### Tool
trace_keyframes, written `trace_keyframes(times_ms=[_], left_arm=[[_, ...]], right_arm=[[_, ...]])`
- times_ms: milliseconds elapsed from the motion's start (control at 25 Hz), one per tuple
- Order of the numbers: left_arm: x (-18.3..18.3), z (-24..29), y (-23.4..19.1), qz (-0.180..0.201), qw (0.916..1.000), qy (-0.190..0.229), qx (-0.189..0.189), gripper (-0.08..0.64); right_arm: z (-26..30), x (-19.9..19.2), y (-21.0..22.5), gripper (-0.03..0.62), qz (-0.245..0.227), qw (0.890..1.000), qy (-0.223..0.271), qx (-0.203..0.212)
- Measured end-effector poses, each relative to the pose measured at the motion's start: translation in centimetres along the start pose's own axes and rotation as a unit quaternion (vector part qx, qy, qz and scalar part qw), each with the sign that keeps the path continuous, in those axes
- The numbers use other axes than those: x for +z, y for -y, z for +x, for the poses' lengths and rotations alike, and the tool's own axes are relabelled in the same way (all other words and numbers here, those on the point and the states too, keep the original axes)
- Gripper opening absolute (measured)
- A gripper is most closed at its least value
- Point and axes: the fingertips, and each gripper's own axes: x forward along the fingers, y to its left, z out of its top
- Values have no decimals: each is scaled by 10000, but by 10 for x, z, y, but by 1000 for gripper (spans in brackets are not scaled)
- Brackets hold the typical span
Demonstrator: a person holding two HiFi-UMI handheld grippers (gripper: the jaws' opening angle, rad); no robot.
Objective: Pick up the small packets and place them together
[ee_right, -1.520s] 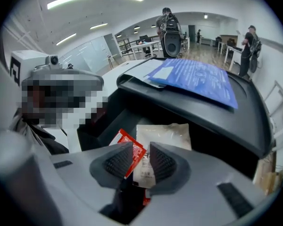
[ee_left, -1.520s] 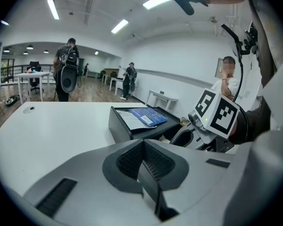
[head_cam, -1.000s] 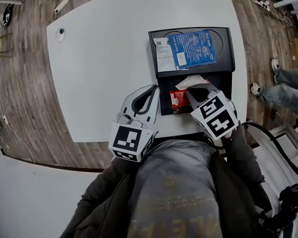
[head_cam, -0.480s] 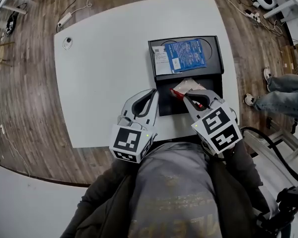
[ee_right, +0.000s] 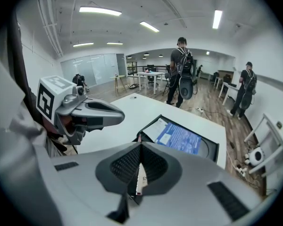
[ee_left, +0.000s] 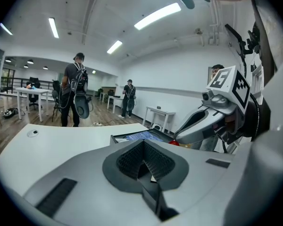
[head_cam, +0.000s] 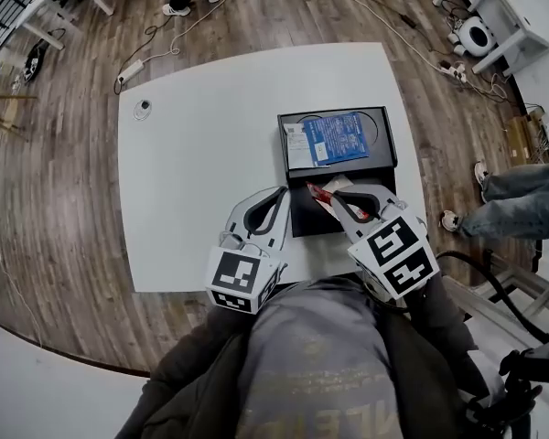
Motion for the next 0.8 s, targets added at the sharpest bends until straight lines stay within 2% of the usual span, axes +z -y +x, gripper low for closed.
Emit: trace_keyframes(times_ms=[480,800], left_arm=[[2,9,-7,-23,9999,-77,125,2],[-12,22,-18,-78,9987,-438,269,2]], right_arm=[[-13,44,54,5,8,9983,504,-307],[4,39,102,5,376,9973,530,-347]])
